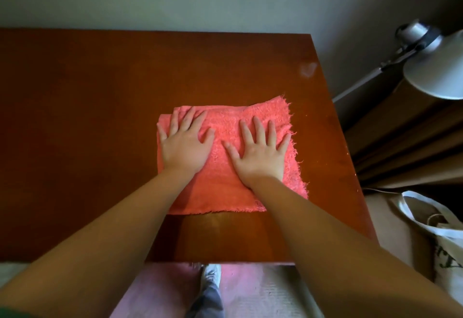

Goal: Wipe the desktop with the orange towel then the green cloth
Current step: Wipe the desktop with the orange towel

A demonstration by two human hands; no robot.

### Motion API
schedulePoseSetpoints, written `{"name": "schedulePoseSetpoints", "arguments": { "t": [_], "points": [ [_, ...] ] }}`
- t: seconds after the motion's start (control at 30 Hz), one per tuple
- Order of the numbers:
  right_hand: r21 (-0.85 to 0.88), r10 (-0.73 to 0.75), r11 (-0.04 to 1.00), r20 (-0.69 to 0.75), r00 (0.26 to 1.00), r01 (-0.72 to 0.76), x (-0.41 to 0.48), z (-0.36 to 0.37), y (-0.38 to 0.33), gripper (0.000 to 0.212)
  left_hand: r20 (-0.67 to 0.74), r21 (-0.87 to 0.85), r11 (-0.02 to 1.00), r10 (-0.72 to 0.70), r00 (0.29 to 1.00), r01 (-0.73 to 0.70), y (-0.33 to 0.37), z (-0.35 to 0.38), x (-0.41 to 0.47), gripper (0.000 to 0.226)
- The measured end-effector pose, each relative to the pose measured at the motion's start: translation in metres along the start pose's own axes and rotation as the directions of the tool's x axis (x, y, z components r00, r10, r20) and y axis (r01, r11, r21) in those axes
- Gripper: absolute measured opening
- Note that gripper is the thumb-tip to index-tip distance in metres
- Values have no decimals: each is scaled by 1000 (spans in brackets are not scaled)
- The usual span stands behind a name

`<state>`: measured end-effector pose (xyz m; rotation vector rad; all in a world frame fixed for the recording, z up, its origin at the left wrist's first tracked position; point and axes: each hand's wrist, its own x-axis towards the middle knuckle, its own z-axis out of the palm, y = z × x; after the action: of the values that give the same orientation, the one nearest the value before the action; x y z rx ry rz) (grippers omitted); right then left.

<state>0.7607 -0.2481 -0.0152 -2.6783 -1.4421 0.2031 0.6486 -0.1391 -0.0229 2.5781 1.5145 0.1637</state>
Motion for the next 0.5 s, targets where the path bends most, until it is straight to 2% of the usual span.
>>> {"name": "schedulePoseSetpoints", "arguments": {
  "t": [0.2, 0.4, 0.5],
  "points": [
    [24, -92, 996, -6, 996, 92, -54, 3, 10, 68, 14, 6, 997, -77, 997, 77, -1, 0, -68, 56],
    [17, -70, 997, 21, 997, 70, -113, 5, 35, 67, -69, -49, 999, -2, 998, -2, 17, 11, -130, 69],
    [17, -75, 997, 27, 997, 75, -141, 4, 48, 70, -105, -68, 997, 31, 994, -38, 25, 15, -157, 64]
  ]
}}
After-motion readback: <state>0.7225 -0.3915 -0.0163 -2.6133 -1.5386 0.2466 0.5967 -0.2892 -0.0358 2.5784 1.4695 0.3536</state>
